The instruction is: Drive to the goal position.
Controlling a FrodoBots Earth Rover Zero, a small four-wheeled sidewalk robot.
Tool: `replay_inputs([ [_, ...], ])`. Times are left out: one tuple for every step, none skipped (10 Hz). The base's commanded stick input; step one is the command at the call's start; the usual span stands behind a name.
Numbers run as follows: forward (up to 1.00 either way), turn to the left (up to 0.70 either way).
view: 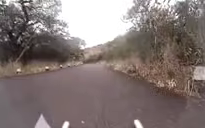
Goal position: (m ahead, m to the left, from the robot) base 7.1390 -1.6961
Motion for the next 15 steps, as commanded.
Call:
replay_inputs([
  [0.5,0.0],
  [0.5,0.0],
  [0.5,0.0],
  [0.5,0.0],
  [0.5,0.0],
  [0.5,0.0],
  [0.5,0.0],
  [0.5,0.0],
  [0.5,0.0],
  [0.5,0.0],
  [0.5,0.0],
  [0.5,0.0],
  [0.5,0.0],
  [0.5,0.0],
  [0.5,0.0],
])
